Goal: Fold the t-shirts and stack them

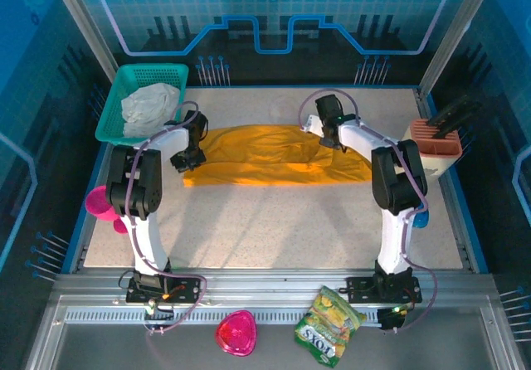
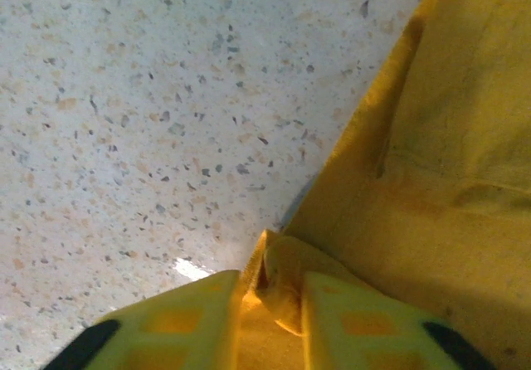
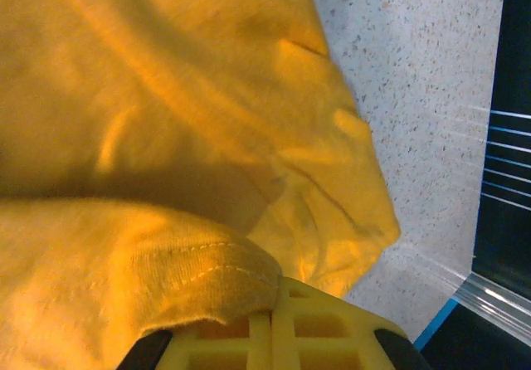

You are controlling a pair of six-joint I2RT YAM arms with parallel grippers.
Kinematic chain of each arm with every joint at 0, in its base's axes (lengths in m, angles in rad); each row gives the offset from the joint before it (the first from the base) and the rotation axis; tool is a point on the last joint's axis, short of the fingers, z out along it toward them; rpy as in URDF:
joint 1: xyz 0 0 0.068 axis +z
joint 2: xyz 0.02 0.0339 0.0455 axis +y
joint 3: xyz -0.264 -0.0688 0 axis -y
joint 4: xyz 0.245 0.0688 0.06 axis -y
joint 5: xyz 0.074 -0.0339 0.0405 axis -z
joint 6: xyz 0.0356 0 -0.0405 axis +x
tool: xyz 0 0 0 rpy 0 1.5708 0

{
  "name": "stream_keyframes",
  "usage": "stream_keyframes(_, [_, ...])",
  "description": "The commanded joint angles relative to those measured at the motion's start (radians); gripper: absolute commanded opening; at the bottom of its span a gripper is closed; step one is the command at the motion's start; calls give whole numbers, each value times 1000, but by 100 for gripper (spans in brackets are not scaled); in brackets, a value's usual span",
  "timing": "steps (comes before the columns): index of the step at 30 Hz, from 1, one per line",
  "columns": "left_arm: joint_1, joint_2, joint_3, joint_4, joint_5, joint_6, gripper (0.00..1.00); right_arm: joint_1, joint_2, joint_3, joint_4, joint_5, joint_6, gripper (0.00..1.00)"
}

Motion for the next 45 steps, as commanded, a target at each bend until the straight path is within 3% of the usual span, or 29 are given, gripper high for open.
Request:
stream_keyframes(1, [15, 2, 18, -22, -27, -13, 36, -16, 43, 105, -62, 27, 195, 20])
stream_keyframes(7, [13, -54, -8, -16, 16, -16, 51, -24, 28, 234, -216, 38, 560, 34])
stream_keyframes(10, [12, -121, -41, 3, 35, -8, 59, -42, -28, 257, -331, -32, 788, 36])
stream_keyframes(14, [9, -251, -100, 32, 56, 11, 65, -87, -175, 140, -371, -282, 1074, 39])
stream_keyframes(19, [7, -435, -147, 33, 65, 46, 72, -131, -357, -154, -238, -567, 1304, 41])
stream_keyframes(25, [7, -544, -151, -31, 65, 63, 74, -121, -379, -332, -72, -724, 1431, 41])
stream_keyframes(30, [7, -607, -197, -34, 90, 65, 74, -108, -320, -349, -49, -650, 1462, 43])
stream_keyframes(33, [7, -627, -218, -36, 90, 69, 74, -106, -315, -377, -16, -589, 1485, 55])
stream_keyframes(35, [7, -629, -226, -36, 87, 72, 74, -106, -299, -380, 1, -581, 1491, 56])
stream_keyframes(41, [7, -605, -222, -31, 92, 76, 74, -99, -218, -345, 21, -591, 1497, 49])
stream_keyframes(45, [7, -595, -218, -27, 93, 76, 74, -94, -179, -311, 23, -598, 1493, 36])
